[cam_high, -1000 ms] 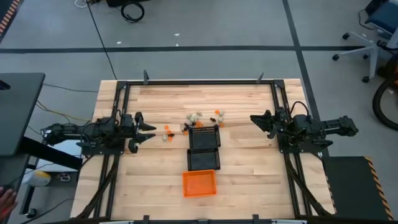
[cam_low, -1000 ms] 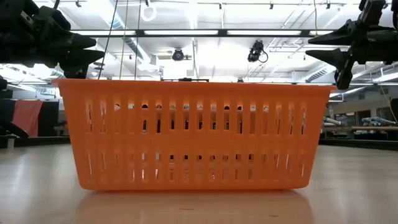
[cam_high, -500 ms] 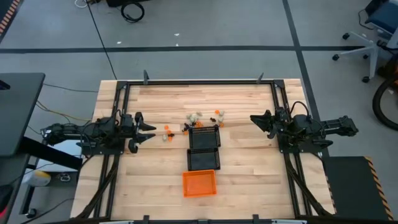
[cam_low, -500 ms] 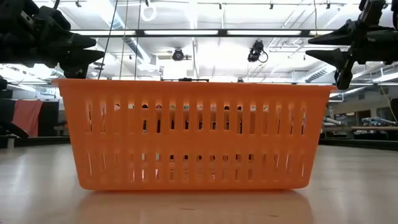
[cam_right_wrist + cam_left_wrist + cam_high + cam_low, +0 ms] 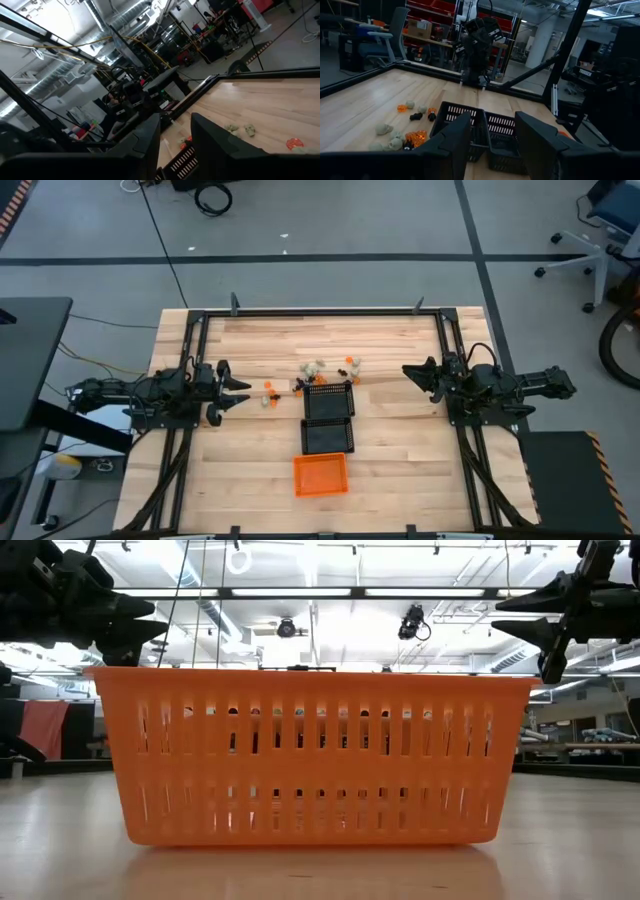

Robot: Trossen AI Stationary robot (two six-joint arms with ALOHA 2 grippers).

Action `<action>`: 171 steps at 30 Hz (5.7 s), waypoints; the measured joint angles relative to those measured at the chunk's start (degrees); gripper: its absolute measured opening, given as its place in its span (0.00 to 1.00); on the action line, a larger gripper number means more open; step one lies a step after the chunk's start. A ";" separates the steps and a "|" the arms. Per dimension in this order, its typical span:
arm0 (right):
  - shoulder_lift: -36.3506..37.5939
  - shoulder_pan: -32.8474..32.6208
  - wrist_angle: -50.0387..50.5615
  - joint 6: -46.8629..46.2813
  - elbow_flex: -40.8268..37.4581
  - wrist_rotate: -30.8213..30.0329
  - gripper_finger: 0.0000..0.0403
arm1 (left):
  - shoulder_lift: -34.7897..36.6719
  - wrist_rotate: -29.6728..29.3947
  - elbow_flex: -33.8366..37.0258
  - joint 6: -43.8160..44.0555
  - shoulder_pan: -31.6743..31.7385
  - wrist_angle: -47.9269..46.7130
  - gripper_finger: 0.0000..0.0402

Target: Sort Halloween decoration

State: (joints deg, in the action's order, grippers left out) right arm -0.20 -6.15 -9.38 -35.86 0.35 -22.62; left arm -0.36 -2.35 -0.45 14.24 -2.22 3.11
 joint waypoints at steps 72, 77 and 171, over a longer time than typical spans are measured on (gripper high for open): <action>-0.43 6.61 -19.73 1.85 0.00 -26.62 0.29 | 0.00 -26.23 0.00 4.23 8.55 21.54 0.40; -1.39 7.61 -19.64 0.75 0.01 -23.23 0.29 | 0.00 -27.91 0.00 4.81 8.55 23.46 0.40; -108.99 33.39 38.56 44.98 67.72 28.71 0.42 | -46.40 -5.68 -24.06 29.24 17.81 -11.95 0.56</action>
State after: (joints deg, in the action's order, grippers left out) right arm -109.19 27.24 29.18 9.12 68.07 6.09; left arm -46.76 -8.03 -24.51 43.48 15.59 -8.84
